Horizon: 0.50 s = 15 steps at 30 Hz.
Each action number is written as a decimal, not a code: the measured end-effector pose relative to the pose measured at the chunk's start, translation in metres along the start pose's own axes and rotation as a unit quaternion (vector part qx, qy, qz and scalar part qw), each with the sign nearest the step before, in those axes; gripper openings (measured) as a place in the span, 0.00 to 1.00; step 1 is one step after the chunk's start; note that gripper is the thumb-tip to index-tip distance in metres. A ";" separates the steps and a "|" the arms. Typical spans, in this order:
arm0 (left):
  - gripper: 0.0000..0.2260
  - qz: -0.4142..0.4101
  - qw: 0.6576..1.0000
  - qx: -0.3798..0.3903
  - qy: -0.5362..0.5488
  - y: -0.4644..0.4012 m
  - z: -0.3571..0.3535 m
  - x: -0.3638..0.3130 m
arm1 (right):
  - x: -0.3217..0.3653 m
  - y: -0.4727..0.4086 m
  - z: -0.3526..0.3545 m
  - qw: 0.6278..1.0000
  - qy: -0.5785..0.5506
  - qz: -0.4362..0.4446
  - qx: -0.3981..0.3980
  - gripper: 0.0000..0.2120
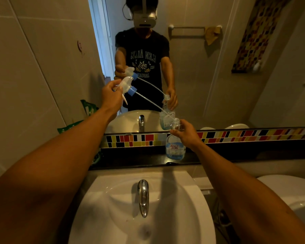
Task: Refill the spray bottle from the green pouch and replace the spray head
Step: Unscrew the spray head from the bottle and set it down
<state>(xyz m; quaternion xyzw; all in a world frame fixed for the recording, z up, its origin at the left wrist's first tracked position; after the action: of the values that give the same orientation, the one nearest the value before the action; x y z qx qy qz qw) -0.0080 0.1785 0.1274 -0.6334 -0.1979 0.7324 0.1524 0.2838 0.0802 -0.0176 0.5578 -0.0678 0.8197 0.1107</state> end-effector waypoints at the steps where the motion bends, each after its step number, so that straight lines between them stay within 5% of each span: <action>1: 0.14 0.008 1.000 -0.007 0.005 0.001 0.003 0.004 | 0.000 -0.001 0.001 1.000 -0.002 -0.001 -0.002 0.22; 15: 0.14 0.173 0.984 -0.044 0.015 0.043 0.027 0.076 | 0.001 -0.005 0.005 0.998 -0.052 -0.004 -0.019 0.21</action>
<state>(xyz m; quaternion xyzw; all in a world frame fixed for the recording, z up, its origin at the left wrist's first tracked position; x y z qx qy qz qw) -0.0452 0.1742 0.0443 -0.6752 -0.1152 0.7286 -0.0018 0.2890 0.0836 -0.0145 0.5975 -0.0862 0.7880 0.1211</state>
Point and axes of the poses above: each hand's wrist, its own y-axis away from the middle knuckle, its own z-axis out of the back of the hand, x = y × z, the point moved 8 cm from there along -y, towards the middle knuckle, and after that the axes turned 6 degrees about -z, right-handed, at the moved point
